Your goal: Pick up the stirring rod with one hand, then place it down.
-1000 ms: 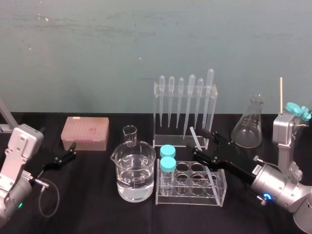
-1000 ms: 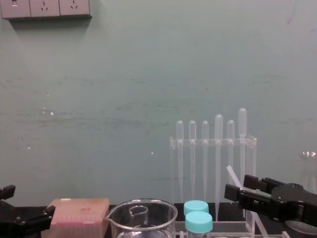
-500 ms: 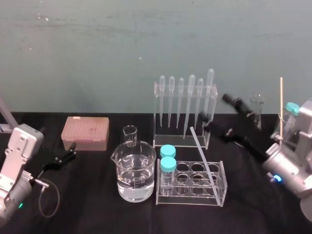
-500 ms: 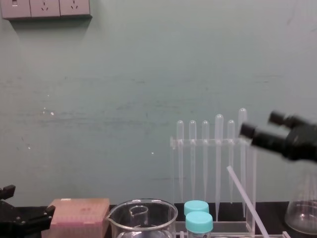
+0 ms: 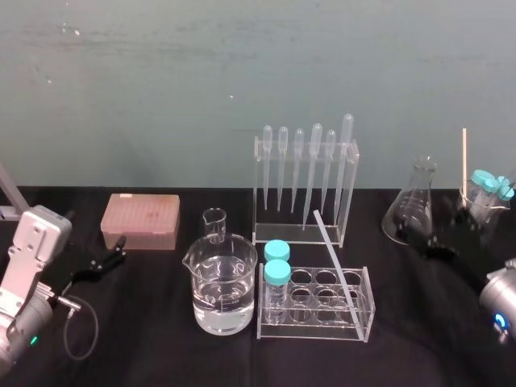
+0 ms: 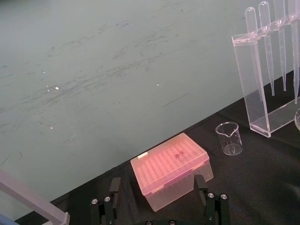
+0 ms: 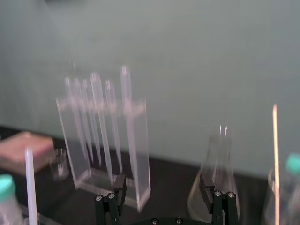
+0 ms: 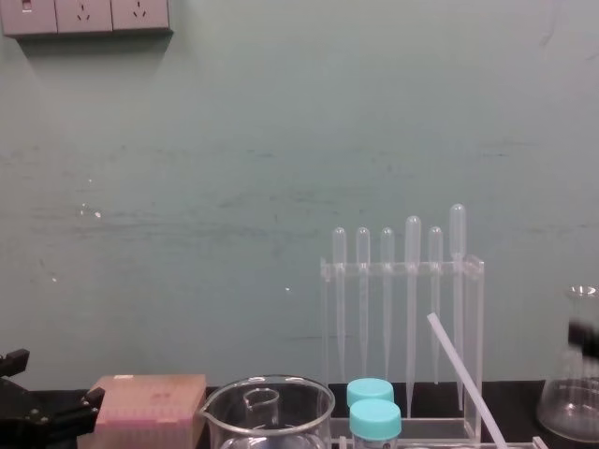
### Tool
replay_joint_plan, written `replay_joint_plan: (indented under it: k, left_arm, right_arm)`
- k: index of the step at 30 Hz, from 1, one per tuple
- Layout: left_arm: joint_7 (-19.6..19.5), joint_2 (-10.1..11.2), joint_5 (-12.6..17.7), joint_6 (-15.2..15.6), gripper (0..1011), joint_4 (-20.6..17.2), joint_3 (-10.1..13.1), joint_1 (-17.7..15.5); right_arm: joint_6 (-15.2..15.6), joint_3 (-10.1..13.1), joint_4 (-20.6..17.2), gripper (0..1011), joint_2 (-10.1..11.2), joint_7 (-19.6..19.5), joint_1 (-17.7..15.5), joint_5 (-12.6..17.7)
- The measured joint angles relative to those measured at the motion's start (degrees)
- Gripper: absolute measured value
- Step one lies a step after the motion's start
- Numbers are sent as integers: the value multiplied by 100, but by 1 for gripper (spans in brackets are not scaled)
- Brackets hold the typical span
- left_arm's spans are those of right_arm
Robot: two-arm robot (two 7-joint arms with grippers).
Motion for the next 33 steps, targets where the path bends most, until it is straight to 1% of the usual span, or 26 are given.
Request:
replay_joint_plan:
  k: [1, 3, 7, 9, 33]
  left_arm:
    - [0, 0, 0, 0, 1000, 0, 0, 0]
    - [0, 0, 0, 0, 1000, 0, 0, 0]
    - [0, 0, 0, 0, 1000, 0, 0, 0]
    - [0, 0, 0, 0, 1000, 0, 0, 0]
    - [0, 0, 0, 0, 1000, 0, 0, 0]
  right_arm:
    - [111, 2, -10, 1003, 3, -17, -36, 8]
    - [470, 2, -33, 1003, -7, -37, -125, 44]
    - [703, -5, -25, 1003, -63, -9, -144, 74]
    - [748, -3, -9, 1003, -87, 13, -138, 75]
    - [667, -10, -7, 1003, -77, 30, -122, 82]
